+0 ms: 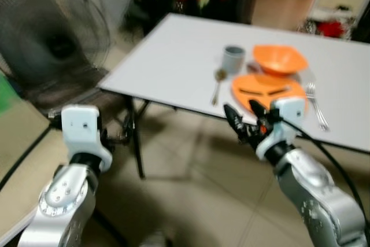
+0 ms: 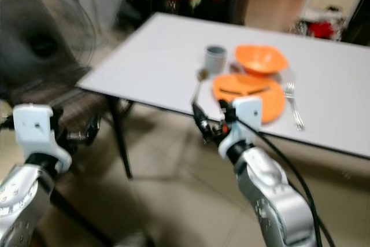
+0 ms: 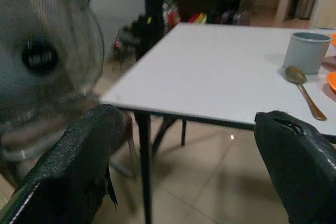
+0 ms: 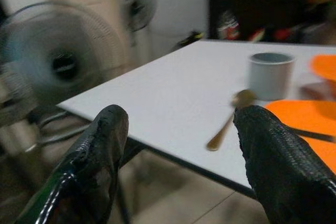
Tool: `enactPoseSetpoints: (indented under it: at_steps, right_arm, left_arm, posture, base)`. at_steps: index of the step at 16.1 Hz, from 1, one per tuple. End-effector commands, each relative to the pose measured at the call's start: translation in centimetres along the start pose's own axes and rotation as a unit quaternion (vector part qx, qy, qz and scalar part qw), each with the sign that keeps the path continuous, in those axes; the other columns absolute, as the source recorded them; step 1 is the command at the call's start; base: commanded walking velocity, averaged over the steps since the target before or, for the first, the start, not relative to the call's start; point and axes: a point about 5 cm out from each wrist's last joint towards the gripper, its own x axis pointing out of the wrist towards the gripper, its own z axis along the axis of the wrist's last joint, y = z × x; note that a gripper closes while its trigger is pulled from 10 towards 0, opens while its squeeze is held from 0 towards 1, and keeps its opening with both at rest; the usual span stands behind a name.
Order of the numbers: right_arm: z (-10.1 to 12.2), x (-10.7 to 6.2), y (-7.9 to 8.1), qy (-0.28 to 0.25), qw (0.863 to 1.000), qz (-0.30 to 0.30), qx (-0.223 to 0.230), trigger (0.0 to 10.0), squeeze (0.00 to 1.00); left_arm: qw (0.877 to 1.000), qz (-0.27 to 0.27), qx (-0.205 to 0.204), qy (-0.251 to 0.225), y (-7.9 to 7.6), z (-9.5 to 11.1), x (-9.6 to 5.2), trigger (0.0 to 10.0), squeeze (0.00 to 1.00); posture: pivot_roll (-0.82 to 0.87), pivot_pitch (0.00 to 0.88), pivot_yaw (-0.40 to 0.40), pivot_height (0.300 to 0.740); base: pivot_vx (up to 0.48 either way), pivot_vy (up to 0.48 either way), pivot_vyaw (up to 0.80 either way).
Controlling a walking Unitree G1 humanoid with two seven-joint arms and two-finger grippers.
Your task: Setting the table
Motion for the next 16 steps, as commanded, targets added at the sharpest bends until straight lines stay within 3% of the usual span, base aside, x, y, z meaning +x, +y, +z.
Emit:
enactPoseSetpoints:
  at_steps: [1, 5, 7, 10, 11, 14, 16]
  right_arm:
    - [-0.3, -0.3, -1.2, 0.004, 0.999, -0.034, -0.016, 10.0, 0.00]
    - [0.1, -0.4, -1.4, -0.005, 0.999, -0.032, 0.000, 10.0, 0.00]
    - [-0.2, -0.3, -0.8, -0.002, 1.000, -0.021, 0.008, 10.0, 0.00]
    - [-0.6, -0.2, -0.6, 0.011, 1.000, -0.011, 0.004, 10.0, 0.00]
    - [-0.8, -0.2, -0.6, 0.017, 1.000, -0.009, 0.004, 10.0, 0.00]
    - [-1.0, 0.1, -0.5, 0.032, 0.999, 0.002, 0.011, 10.0, 0.00]
    - [-1.2, 0.3, -0.3, 0.038, 0.999, 0.011, 0.025, 10.0, 0.00]
  left_arm:
    - [1.000, -0.008, 0.004, 0.003, -0.2, 0.0, 0.4, 10.0, 0.00]
    - [1.000, 0.018, -0.019, -0.013, -0.1, 0.2, 0.9, 10.0, 0.00]
    - [0.996, 0.067, -0.027, -0.059, 0.3, 0.9, 0.9, 10.0, 0.00]
    - [0.996, 0.083, 0.003, -0.030, 1.0, 0.3, 0.7, 10.0, 0.00]
    - [0.996, 0.083, 0.028, -0.021, 1.3, 0.1, 0.5, 10.0, 0.00]
    - [0.999, 0.030, 0.045, 0.004, 0.9, -0.4, 0.1, 10.0, 0.00]
    - [0.999, 0.024, 0.044, 0.006, 0.7, -0.4, 0.0, 10.0, 0.00]
  posture:
    - [-0.06, 0.000, 0.056, 0.740]
    - [-0.07, 0.000, 0.060, 0.740]
    - [-0.06, 0.000, 0.046, 0.740]
    - [-0.05, 0.000, 0.042, 0.740]
    - [-0.05, 0.000, 0.038, 0.740]
    - [-0.05, 0.000, 0.035, 0.740]
    - [-0.04, 0.000, 0.034, 0.740]
  base:
    - [0.000, 0.000, 0.80]
    - [0.000, 0.000, 0.80]
    - [0.000, 0.000, 0.80]
    - [0.000, 0.000, 0.80]
    - [0.000, 0.000, 0.80]
    - [0.000, 0.000, 0.80]
    - [0.000, 0.000, 0.80]
